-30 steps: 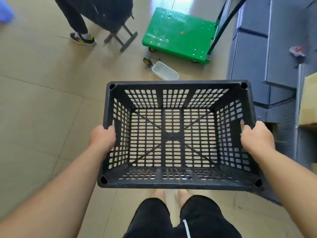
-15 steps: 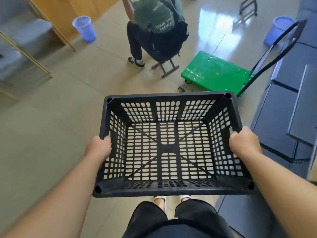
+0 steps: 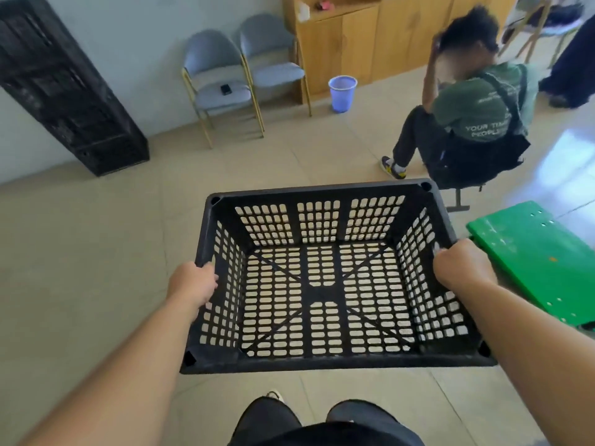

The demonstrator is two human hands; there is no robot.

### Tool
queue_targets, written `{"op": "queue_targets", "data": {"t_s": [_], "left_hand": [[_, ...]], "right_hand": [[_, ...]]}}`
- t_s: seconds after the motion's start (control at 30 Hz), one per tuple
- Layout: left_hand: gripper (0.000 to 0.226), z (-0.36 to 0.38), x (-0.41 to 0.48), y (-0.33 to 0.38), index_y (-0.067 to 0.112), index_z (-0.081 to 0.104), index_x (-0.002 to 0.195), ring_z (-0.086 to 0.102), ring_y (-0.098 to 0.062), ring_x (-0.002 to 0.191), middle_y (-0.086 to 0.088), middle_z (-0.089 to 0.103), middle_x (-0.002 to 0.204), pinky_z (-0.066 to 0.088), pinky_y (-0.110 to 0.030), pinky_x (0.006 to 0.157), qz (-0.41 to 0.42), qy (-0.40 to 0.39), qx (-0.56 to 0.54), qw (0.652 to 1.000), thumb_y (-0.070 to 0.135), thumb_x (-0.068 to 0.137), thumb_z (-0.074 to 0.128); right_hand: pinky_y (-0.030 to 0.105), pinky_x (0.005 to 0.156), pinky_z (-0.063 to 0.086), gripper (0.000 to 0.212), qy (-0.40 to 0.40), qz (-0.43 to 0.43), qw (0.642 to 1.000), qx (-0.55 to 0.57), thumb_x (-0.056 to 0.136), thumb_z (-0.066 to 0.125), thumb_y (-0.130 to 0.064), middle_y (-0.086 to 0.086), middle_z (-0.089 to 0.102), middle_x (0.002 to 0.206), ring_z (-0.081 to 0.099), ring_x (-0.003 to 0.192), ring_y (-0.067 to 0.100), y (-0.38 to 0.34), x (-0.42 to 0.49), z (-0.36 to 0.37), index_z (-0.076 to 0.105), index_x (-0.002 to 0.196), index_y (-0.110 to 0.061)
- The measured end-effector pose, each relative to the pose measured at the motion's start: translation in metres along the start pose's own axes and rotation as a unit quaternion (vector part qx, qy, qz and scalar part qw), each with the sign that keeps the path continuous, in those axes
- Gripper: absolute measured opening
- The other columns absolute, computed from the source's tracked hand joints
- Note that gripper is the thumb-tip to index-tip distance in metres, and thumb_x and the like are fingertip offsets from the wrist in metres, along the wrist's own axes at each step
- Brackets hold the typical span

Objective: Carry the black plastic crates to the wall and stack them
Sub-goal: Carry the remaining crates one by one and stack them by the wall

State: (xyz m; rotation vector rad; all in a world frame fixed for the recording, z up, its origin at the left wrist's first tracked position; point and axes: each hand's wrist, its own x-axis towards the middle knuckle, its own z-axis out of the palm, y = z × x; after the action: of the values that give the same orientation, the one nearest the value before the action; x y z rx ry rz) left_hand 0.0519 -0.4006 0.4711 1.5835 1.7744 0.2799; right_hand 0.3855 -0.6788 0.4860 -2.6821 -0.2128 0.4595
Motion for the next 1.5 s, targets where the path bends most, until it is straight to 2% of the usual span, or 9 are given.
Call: {"op": "queue_targets", "data": {"t_s": [0.07,0.17,0.3,0.47,0.67,0.83,0.97,1.17,1.5], "left_hand": [[0.032,-0.031,0.009,-0.019,0.001,0.070,0.100,0.064,-0.022,0.068,-0.005,0.071,0.079,0.042,-0.032,0.055,-0.017,0.015,-0.017,1.000,0.027,0.103,0.050],[0.033,-0.081,0.028,-0.048,-0.001,0.069,0.102,0.063,-0.023,0.068,-0.008,0.071,0.081,0.044,-0.034,0.061,-0.040,0.036,-0.037,0.998,0.027,0.103,0.051],[0.032,-0.152,0.057,-0.085,-0.003,0.070,0.096,0.060,-0.023,0.063,-0.010,0.070,0.077,0.043,-0.033,0.059,-0.072,0.063,-0.067,0.993,0.024,0.103,0.053],[0.030,-0.238,0.096,-0.116,-0.002,0.070,0.079,0.057,-0.024,0.059,-0.011,0.067,0.067,0.048,-0.036,0.064,-0.102,0.089,-0.100,0.986,0.016,0.098,0.054],[0.032,-0.312,0.138,-0.134,0.003,0.066,0.075,0.056,-0.024,0.057,-0.008,0.065,0.064,0.043,-0.035,0.062,-0.115,0.133,-0.111,0.978,0.019,0.098,0.052],[0.031,-0.341,0.184,-0.138,0.000,0.066,0.085,0.058,-0.024,0.065,-0.008,0.065,0.071,0.042,-0.035,0.067,-0.152,0.149,-0.115,0.970,0.021,0.101,0.050],[0.032,-0.356,0.237,-0.124,0.000,0.065,0.078,0.058,-0.027,0.065,-0.011,0.064,0.070,0.043,-0.039,0.074,-0.169,0.162,-0.113,0.966,0.017,0.100,0.050],[0.030,-0.375,0.314,-0.087,0.000,0.061,0.078,0.057,-0.025,0.067,-0.012,0.062,0.070,0.037,-0.038,0.076,-0.199,0.185,-0.110,0.956,0.015,0.101,0.049],[0.030,-0.432,0.431,-0.052,0.000,0.061,0.077,0.057,-0.025,0.067,-0.013,0.062,0.069,0.038,-0.039,0.080,-0.203,0.221,-0.134,0.944,0.015,0.100,0.049]], "right_hand": [[0.032,0.064,0.040,0.028,-0.011,-0.033,0.999,-0.021,0.096,0.050,-0.016,0.013,0.055,0.084,0.052,0.071,0.029,-0.036,-0.007,0.013,0.057,0.117,0.001],[0.035,0.068,0.043,0.023,-0.031,-0.077,0.996,-0.020,0.093,0.050,-0.014,0.012,0.056,0.084,0.054,0.073,0.030,-0.098,-0.027,0.035,0.057,0.111,-0.001],[0.027,0.050,0.039,0.010,-0.056,-0.136,0.989,-0.026,0.092,0.052,-0.014,0.008,0.056,0.072,0.053,0.061,0.023,-0.184,-0.061,0.069,0.054,0.097,-0.006],[0.024,0.045,0.036,0.025,-0.090,-0.187,0.978,-0.032,0.095,0.054,-0.016,0.010,0.060,0.069,0.056,0.059,0.023,-0.285,-0.093,0.111,0.052,0.071,-0.006],[0.025,0.043,0.036,0.030,-0.106,-0.228,0.967,-0.047,0.097,0.053,-0.018,0.011,0.059,0.070,0.056,0.060,0.026,-0.378,-0.121,0.158,0.048,0.069,-0.010],[0.028,0.048,0.042,0.020,-0.131,-0.245,0.959,-0.051,0.095,0.051,-0.013,0.014,0.060,0.074,0.058,0.063,0.029,-0.457,-0.125,0.191,0.052,0.077,-0.006],[0.028,0.048,0.043,0.022,-0.147,-0.262,0.952,-0.055,0.094,0.050,-0.010,0.014,0.060,0.075,0.059,0.064,0.029,-0.526,-0.109,0.215,0.048,0.072,-0.009],[0.030,0.048,0.047,0.011,-0.179,-0.284,0.939,-0.071,0.094,0.048,-0.011,0.016,0.063,0.079,0.063,0.066,0.031,-0.637,-0.071,0.244,0.055,0.093,-0.002],[0.027,0.044,0.041,0.016,-0.178,-0.359,0.912,-0.087,0.093,0.052,-0.011,0.016,0.063,0.075,0.062,0.062,0.029,-0.815,-0.037,0.287,0.059,0.084,-0.001]]}}
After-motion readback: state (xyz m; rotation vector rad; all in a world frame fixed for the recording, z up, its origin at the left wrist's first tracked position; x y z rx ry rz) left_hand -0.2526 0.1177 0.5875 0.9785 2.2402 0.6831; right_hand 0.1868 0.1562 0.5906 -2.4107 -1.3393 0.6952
